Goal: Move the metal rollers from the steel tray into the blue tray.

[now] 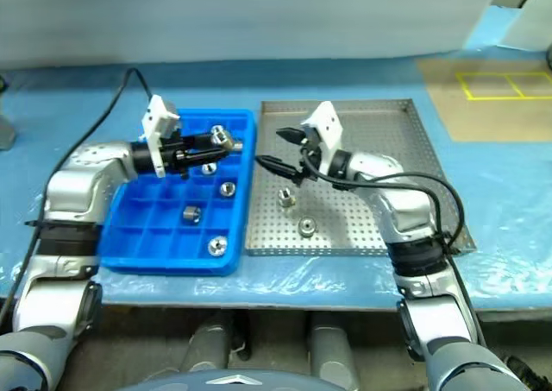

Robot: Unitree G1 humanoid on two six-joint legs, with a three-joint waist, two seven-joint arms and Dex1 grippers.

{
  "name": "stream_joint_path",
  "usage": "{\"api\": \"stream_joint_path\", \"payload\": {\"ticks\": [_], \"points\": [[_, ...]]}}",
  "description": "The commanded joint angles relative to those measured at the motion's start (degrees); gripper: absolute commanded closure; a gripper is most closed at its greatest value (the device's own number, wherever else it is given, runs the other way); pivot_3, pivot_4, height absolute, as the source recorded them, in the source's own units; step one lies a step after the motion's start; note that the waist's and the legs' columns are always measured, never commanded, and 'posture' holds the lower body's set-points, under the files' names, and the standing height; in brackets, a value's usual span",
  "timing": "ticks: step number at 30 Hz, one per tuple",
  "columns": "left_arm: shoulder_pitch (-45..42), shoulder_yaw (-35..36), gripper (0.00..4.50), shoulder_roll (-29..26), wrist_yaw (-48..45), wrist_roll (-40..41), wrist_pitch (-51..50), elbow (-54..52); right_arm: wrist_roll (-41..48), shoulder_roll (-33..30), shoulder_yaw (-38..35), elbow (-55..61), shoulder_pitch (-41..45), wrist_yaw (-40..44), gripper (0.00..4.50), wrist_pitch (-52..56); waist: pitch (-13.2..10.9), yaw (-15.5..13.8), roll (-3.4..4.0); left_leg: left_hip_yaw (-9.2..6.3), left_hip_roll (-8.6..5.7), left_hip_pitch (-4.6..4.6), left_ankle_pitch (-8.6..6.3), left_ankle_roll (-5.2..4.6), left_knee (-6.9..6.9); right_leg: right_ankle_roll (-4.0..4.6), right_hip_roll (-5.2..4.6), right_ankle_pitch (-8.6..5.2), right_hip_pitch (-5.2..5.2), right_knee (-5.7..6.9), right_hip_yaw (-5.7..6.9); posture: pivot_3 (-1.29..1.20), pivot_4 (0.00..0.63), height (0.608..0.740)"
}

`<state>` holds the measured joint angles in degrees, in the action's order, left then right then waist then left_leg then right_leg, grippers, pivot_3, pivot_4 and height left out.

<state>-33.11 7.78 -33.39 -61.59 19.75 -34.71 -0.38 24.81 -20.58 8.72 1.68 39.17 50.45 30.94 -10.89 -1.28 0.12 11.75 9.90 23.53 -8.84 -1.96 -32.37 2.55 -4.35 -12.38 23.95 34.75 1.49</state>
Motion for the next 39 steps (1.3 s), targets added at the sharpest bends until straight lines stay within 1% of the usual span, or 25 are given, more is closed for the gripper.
{"api": "stream_joint_path", "payload": {"ticks": [1,4,6,8,12,17,19,22,24,30,35,39], "points": [[3.4,5.2,2.78,-3.4,3.6,3.3,-3.2,-8.9,0.9,2.3,0.7,-3.1,2.7,3.4,0.46,-2.4,0.0,-1.1,0.0,0.0,-0.01,0.0,0.02,0.03,0.04,0.03,0.01,-0.02,0.02,0.02,0.01,0.06,0.15,0.74],[6.9,9.2,2.78,-5.0,8.8,3.9,-5.7,-11.6,2.7,7.1,0.5,-6.9,5.0,4.9,0.46,-1.6,0.0,-2.1,-0.02,-0.01,-0.01,0.01,0.07,0.1,0.15,0.1,0.02,-0.07,0.09,0.03,0.03,0.14,0.15,0.74],[10.3,10.3,2.78,-6.4,11.4,1.9,-4.8,-11.7,0.0,9.3,2.8,-9.8,6.3,6.0,0.46,-4.2,0.0,-3.0,-0.02,-0.02,0.0,0.03,0.08,0.12,0.19,0.12,0.03,-0.08,0.14,0.04,0.04,0.19,0.15,0.74],[13.5,12.0,2.78,-7.0,12.9,2.7,-5.4,-13.8,-1.3,10.9,3.9,-12.0,7.5,7.0,0.46,-5.9,0.0,-3.1,-0.02,-0.03,-0.01,0.04,0.08,0.13,0.19,0.13,0.03,-0.08,0.15,0.03,0.04,0.2,0.15,0.74],[21.4,13.9,2.78,-7.8,13.7,5.5,-7.8,-19.1,-1.9,12.1,3.6,-15.1,9.2,8.8,0.46,-7.5,0.0,-4.5,-0.09,-0.05,-0.01,0.11,0.08,0.13,0.22,0.12,0.03,-0.1,0.22,0.01,0.06,0.23,0.15,0.74],[29.2,15.9,2.78,-8.7,14.0,6.9,-7.8,-21.3,-2.4,12.4,4.1,-14.9,8.0,9.7,0.46,-7.4,0.0,-5.8,-0.12,-0.07,-0.01,0.08,0.12,0.19,0.25,0.12,0.03,-0.1,0.21,0.06,0.08,0.24,0.15,0.74],[32.6,16.8,2.78,-9.3,13.5,7.5,-7.9,-22.2,-2.4,12.3,4.4,-13.9,7.3,10.1,0.46,-7.1,0.0,-5.9,-0.15,-0.07,-0.01,0.02,0.12,0.19,0.25,0.11,0.03,-0.1,0.18,0.07,0.07,0.25,0.15,0.74],[36.4,16.2,2.78,-9.3,13.4,7.4,-6.7,-23.0,-2.8,12.4,4.7,-13.8,6.9,10.2,0.46,-7.2,0.0,-6.0,-0.17,-0.09,-0.01,-0.01,0.13,0.21,0.34,0.09,0.04,-0.11,0.18,0.06,0.05,0.26,0.15,0.74],[36.5,15.2,2.78,-9.1,14.4,7.1,-6.1,-22.7,-3.0,12.6,4.9,-14.1,6.9,10.3,0.46,-7.5,0.0,-6.1,-0.18,-0.09,-0.01,-0.01,0.16,0.26,0.4,0.1,0.06,-0.11,0.21,0.06,0.05,0.26,0.15,0.74],[32.0,11.7,2.78,-7.9,17.3,6.4,-4.6,-19.9,-4.0,12.9,5.0,-14.3,6.7,10.1,0.46,-8.1,0.0,-6.3,-0.2,-0.11,-0.04,-0.11,0.25,0.4,0.52,0.1,0.06,-0.11,0.18,0.1,0.04,0.26,0.15,0.74],[29.2,9.5,2.78,-8.2,17.6,6.0,-3.7,-16.8,-4.5,12.6,5.1,-13.7,6.0,10.2,0.46,-8.1,0.0,-6.1,-0.24,-0.11,-0.02,-0.11,0.28,0.44,0.52,0.1,0.09,-0.11,0.19,0.11,0.04,0.23,0.15,0.74],[29.0,10.0,2.78,-8.5,17.4,5.9,-2.6,-13.5,-4.6,12.0,4.8,-13.0,5.5,9.6,0.46,-7.9,0.0,-5.8,-0.26,-0.11,-0.02,-0.09,0.29,0.43,0.52,0.11,0.1,-0.11,0.21,0.11,0.04,0.21,0.15,0.74]]}}
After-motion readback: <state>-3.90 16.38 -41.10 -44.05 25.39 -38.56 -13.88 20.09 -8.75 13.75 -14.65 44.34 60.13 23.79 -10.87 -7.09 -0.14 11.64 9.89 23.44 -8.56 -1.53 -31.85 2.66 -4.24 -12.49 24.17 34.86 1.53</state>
